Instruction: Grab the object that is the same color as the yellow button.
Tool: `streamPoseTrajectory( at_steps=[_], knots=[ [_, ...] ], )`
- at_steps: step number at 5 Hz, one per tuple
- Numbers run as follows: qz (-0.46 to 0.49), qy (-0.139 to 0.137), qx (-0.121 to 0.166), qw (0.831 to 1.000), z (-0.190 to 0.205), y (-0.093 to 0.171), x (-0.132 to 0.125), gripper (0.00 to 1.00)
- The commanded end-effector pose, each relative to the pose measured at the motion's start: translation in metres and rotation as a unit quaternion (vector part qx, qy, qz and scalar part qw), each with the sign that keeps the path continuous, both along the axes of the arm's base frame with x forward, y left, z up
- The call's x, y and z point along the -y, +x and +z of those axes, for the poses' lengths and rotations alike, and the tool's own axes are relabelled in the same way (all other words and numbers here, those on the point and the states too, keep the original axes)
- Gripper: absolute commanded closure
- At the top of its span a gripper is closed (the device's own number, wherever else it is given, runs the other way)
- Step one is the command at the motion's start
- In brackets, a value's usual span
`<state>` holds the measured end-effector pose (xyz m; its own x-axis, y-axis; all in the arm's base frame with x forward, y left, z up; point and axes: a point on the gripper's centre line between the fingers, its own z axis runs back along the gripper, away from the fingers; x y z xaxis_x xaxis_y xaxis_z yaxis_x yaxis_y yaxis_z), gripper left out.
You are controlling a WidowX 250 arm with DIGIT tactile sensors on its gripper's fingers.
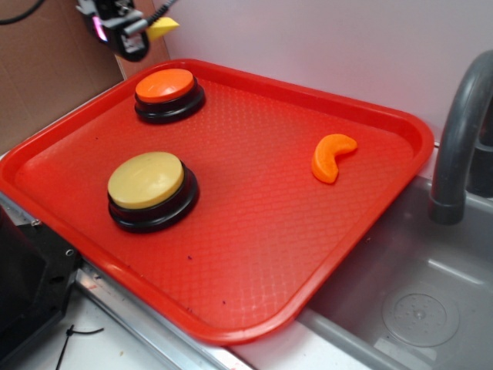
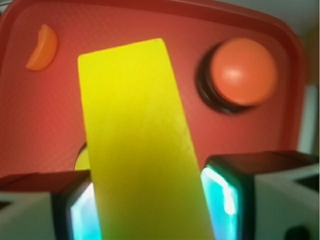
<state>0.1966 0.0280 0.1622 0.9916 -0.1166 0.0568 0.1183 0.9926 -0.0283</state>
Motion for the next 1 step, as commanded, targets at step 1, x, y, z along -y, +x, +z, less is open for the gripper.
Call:
streamPoseTrajectory(
  at_steps=[1],
  knots=[
    [0.048,-0.006,0.016,0.999,0.0002,-0.0124,-0.0107,1.00]
  ],
)
